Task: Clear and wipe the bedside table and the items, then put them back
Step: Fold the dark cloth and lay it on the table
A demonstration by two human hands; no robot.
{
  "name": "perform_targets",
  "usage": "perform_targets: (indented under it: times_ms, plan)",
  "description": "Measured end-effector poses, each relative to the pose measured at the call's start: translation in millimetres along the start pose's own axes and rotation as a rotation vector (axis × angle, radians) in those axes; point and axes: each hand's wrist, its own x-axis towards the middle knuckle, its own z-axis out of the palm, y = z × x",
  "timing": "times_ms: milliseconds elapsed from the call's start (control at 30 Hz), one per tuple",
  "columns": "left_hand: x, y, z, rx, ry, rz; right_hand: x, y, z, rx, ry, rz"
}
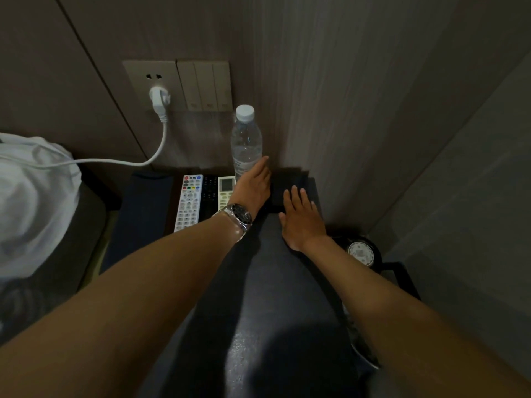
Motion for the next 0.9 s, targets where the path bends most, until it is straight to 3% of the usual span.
perform_targets:
  times_ms: [133, 333, 433, 900]
  plan:
    - [-2.0, 17.2, 2.1, -0.128, 0.028, -0.054, -2.4, -0.1, 0.1, 0.005, 0.015, -0.01]
    - [-20.3, 64.1, -0.5, -0.835, -0.011, -0.215, -1.3, 0.4, 1.1, 0.02, 0.007, -0.005]
    - [-25.2, 70.4, 2.9, -1.057, -0.003, -0.257, -1.4, 2.6, 1.1, 0.016, 0.003, -0.009]
    - [-29.5, 81.9, 3.1, -1.132, -0.014, -0.309, -7.1, 7.0, 2.2, 0.006, 0.005, -0.011]
